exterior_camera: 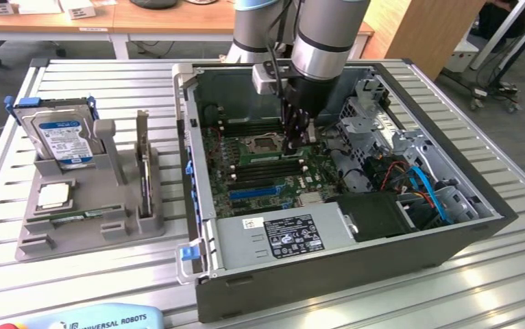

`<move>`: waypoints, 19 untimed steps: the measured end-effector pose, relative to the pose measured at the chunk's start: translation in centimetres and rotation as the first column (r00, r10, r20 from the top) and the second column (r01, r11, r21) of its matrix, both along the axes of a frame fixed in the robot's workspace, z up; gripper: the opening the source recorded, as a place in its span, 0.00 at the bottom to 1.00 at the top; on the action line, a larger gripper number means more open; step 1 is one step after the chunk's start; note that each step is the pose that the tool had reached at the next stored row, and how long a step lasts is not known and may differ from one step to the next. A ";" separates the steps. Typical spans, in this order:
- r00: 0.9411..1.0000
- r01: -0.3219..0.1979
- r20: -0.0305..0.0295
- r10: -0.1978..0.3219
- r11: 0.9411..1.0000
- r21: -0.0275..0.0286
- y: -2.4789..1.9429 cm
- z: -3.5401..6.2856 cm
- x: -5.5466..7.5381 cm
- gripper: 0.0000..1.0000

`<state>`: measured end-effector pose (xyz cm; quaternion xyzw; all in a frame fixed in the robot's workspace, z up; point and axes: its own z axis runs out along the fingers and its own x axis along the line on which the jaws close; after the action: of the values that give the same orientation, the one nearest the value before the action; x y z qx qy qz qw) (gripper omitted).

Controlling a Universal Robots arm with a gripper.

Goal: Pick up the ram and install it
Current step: 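Insert the ram into the slot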

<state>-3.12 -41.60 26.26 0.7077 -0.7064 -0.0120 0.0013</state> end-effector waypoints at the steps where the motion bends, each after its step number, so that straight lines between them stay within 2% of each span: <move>1: 1.000 0.000 0.000 0.000 1.000 0.000 0.00 -0.01 0.0 0.11; 13: 1.000 0.000 0.000 0.000 1.000 0.000 0.01 -0.04 0.2 0.11; 19: 1.000 0.000 0.000 0.000 1.000 0.000 0.00 -0.57 0.2 0.11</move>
<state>-2.96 -41.59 25.70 0.7077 -0.7064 -0.0121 0.0012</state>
